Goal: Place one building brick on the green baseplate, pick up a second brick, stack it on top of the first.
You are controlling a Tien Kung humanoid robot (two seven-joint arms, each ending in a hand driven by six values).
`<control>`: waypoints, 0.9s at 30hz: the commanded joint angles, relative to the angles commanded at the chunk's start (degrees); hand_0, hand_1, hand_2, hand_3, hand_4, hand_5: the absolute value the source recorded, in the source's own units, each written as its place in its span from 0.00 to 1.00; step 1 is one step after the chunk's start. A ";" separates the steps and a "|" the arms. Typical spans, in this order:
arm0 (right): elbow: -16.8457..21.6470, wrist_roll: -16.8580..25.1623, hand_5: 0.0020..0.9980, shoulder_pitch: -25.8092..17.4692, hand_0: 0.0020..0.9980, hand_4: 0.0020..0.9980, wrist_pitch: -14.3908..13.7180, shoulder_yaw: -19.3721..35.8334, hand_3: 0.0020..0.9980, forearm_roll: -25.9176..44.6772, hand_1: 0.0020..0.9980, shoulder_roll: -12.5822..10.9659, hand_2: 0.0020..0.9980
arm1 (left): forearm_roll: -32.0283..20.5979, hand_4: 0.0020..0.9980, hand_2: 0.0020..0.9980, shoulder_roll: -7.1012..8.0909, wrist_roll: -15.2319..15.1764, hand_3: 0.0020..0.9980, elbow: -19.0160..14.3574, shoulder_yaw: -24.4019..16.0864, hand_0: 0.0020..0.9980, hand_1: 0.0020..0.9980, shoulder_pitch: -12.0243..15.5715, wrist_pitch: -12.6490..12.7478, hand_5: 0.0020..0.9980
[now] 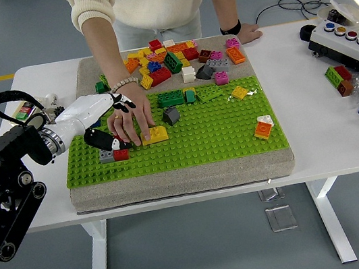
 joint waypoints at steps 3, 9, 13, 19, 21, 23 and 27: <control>0.00 -0.04 0.50 0.00 0.76 1.00 0.05 -0.13 0.75 0.00 0.69 0.01 0.73 | -0.02 1.00 0.68 -0.10 -0.01 0.74 0.14 0.09 0.82 0.73 -0.10 0.02 0.17; 0.00 -0.04 0.50 0.09 0.76 1.00 0.01 -0.40 0.75 0.05 0.69 -0.09 0.73 | 0.05 1.00 0.69 -0.85 0.25 0.76 1.46 0.57 0.82 0.73 -0.86 -0.74 0.16; 0.00 -0.02 0.50 0.13 0.76 1.00 -0.01 -0.49 0.75 0.08 0.69 -0.07 0.73 | 0.00 1.00 0.73 -1.58 0.46 0.80 3.09 1.07 0.82 0.74 -1.86 -1.63 0.16; 0.00 -0.05 0.50 0.05 0.76 1.00 0.05 -0.22 0.75 0.05 0.69 -0.13 0.73 | -0.48 1.00 0.75 -3.10 0.59 0.81 6.10 1.14 0.83 0.77 -3.78 -2.19 0.15; 0.00 -0.04 0.50 0.06 0.76 1.00 0.03 -0.16 0.75 0.08 0.69 -0.16 0.73 | -0.81 1.00 0.75 -3.53 0.60 0.81 7.07 1.16 0.83 0.77 -4.27 -2.31 0.15; 0.00 -0.04 0.50 0.11 0.76 1.00 0.01 -0.09 0.75 0.06 0.69 -0.18 0.73 | -1.07 1.00 0.75 -4.02 0.58 0.81 8.29 1.26 0.83 0.77 -4.82 -2.30 0.15; 0.00 0.00 0.50 0.15 0.76 1.00 -0.02 -0.09 0.75 0.10 0.69 -0.15 0.73 | -0.76 1.00 0.75 -5.10 0.51 0.81 10.56 1.27 0.80 0.77 -5.75 -1.77 0.12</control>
